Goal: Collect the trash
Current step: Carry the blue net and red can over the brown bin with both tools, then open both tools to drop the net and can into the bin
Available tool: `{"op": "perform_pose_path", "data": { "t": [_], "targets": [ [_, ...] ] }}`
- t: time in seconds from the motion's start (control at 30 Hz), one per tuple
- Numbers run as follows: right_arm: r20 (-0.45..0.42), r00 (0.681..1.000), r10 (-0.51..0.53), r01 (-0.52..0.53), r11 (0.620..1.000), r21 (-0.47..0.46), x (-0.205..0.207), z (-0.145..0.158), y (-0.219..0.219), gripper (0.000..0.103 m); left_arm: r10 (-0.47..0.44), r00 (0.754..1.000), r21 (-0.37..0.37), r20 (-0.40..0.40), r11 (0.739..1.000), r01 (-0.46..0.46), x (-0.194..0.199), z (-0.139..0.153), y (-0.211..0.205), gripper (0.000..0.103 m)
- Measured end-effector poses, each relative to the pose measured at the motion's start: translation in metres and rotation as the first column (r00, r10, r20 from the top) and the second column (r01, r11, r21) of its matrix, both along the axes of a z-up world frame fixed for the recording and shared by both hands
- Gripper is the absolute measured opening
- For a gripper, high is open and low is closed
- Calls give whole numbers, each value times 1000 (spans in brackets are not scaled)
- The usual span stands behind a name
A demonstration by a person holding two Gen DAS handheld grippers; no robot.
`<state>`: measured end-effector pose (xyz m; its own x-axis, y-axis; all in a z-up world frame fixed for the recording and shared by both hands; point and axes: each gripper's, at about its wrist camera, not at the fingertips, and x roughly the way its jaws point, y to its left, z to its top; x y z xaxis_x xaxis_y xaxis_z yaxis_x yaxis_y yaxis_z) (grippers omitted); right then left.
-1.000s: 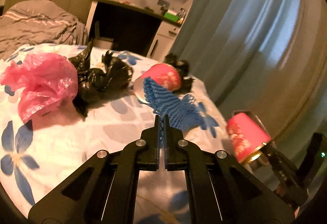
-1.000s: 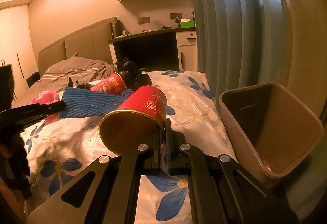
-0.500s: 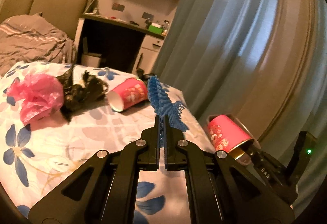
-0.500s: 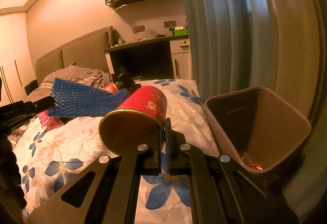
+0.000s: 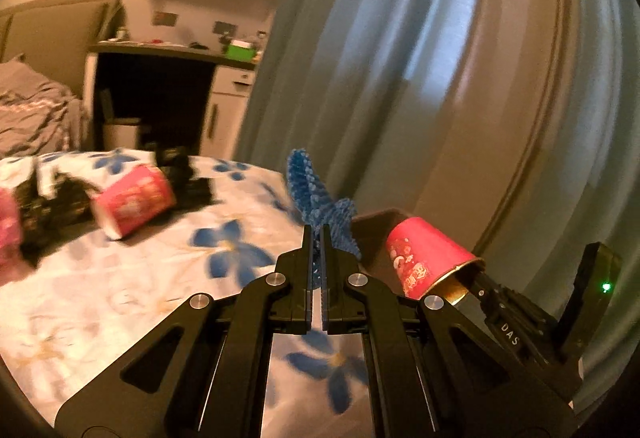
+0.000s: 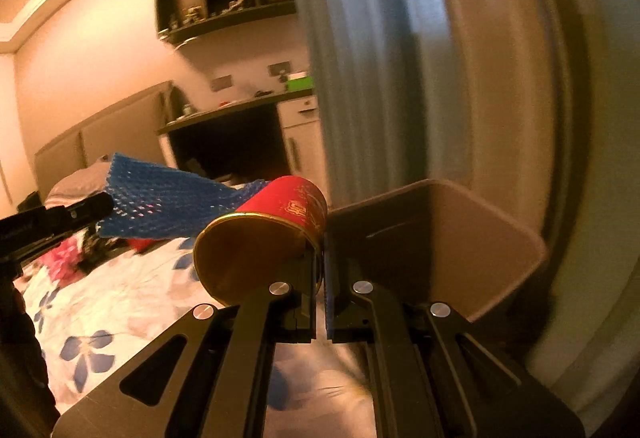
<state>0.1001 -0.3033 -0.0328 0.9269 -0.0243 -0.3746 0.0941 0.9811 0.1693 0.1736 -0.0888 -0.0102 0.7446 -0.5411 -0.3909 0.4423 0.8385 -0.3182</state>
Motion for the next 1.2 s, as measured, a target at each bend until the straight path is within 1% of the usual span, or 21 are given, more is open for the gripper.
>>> {"op": "perform_pose_path", "data": {
  "t": [0.23, 0.33, 0.5, 0.73, 0.93, 1.2],
  "targets": [
    [1, 995, -103, 103, 995, -5, -2, -3, -40, 4, -110, 994, 11, -3, 994, 110, 13, -11, -70, 1],
    [-5, 991, -134, 134, 991, -4, -2, -7, -54, 4, -150, 988, 20, -21, 988, 150, 21, -22, -100, 1],
    [-24, 987, -158, 157, 988, -4, -3, -16, -69, 4, -192, 980, 39, -53, 980, 195, 28, -41, -132, 1],
    [-52, 984, -170, 170, 985, -10, 6, -25, -75, 4, -207, 971, 44, -118, 976, 213, 39, -65, -148, 2],
    [-80, 982, -174, 174, 985, -8, 16, -32, -75, 4, -208, 966, 54, -154, 974, 219, 43, -77, -153, 2],
    [-108, 977, -185, 184, 983, -22, 24, -41, -72, 4, -226, 956, 49, -187, 970, 239, 44, -85, -156, 2]
  ]
}}
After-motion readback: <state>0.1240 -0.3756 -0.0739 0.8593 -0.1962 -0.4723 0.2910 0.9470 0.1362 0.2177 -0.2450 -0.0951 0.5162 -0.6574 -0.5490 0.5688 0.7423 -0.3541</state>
